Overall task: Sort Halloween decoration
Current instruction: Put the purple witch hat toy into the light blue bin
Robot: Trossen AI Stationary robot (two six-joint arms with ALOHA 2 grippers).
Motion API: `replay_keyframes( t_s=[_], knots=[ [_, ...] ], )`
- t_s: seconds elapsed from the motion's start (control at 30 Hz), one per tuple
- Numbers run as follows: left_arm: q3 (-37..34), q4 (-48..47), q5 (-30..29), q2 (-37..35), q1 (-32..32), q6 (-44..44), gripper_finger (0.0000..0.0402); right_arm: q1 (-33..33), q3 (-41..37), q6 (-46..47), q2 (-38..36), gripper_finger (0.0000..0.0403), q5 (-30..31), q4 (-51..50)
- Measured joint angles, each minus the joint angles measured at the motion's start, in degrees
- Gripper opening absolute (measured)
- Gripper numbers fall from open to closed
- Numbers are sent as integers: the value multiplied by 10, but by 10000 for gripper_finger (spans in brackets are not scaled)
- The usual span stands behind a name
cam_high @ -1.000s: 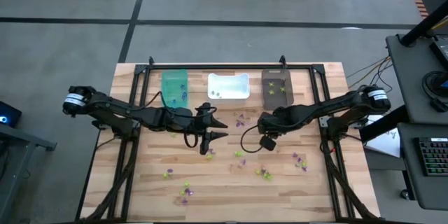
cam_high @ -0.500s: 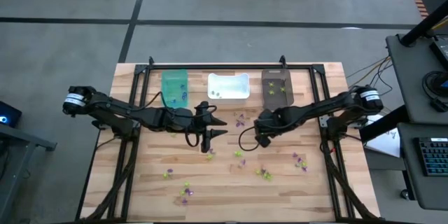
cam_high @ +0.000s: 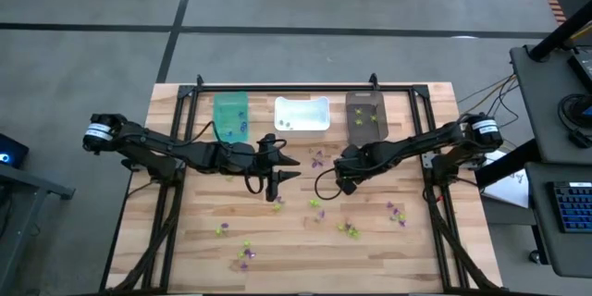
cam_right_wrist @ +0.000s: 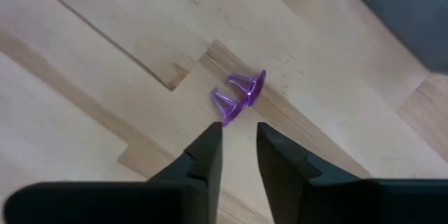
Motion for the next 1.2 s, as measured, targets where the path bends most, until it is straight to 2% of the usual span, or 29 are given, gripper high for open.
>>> replay_keyframes(
  t_s=[0.23,0.47,0.7,1.0,1.2],
  knots=[
    [0,-3,0,0,0,0,123,0,0,10,50,131,0,5],
    [0,-3,0,0,0,0,123,-1,2,3,72,132,-3,28],
    [0,-2,-3,0,0,0,123,-3,3,-15,84,103,-5,45],
    [0,-1,-3,0,0,0,123,-3,4,-32,85,16,-15,52],
    [0,1,-4,0,0,0,123,-5,2,-62,79,9,-18,51]
  ],
)
